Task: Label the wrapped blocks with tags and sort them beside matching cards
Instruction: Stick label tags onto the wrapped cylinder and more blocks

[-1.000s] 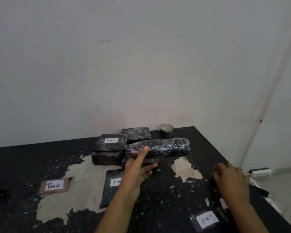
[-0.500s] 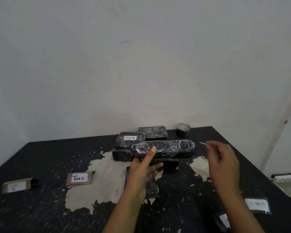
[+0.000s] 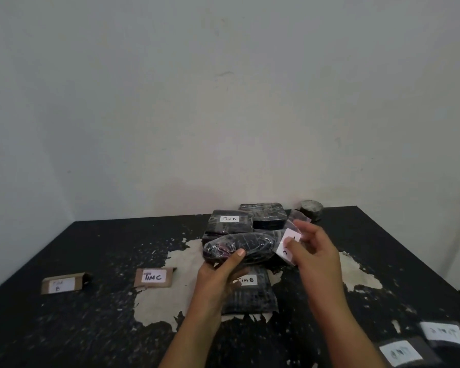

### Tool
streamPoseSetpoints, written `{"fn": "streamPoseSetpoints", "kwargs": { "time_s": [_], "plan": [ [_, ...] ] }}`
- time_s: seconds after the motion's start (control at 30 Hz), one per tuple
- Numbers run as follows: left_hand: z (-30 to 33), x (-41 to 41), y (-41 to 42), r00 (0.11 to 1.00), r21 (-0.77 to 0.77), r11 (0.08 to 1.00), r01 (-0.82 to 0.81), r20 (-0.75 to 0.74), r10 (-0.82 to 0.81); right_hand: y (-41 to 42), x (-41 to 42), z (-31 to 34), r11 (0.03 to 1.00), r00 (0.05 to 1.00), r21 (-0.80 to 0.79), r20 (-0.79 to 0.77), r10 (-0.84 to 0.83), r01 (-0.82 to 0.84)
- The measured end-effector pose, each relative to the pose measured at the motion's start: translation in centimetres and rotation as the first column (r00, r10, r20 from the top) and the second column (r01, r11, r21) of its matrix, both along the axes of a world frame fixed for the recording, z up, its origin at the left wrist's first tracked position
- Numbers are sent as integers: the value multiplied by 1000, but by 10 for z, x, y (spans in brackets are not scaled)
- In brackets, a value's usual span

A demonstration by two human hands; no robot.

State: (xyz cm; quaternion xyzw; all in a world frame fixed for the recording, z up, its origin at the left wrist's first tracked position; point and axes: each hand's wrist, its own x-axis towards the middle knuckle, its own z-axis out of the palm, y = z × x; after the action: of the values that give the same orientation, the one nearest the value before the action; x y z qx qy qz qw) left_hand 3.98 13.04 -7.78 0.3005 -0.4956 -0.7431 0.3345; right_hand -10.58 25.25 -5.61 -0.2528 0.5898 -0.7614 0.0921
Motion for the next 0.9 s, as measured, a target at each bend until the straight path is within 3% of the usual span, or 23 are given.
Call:
{"fn": "streamPoseSetpoints", "kwargs": {
  "time_s": [0.23,0.5,0.67,0.9],
  "plan": [
    [-8,2,-4,1000,-13,1000,-19,-25,19,-12,20,3,989,990,-86,68,125,-119],
    [-5,2,0,993,-18,997,-77,-94,75,-8,19,7,971,970,43,-49,238,-236],
    [-4,6,-2,981,22,991,-129,-147,131,-5,20,9,968,969,52,-13,246,-245],
    [-6,7,-14,971,-50,976,-211,-126,204,-4,28,19,945,948,98,-23,316,-313]
  ]
}}
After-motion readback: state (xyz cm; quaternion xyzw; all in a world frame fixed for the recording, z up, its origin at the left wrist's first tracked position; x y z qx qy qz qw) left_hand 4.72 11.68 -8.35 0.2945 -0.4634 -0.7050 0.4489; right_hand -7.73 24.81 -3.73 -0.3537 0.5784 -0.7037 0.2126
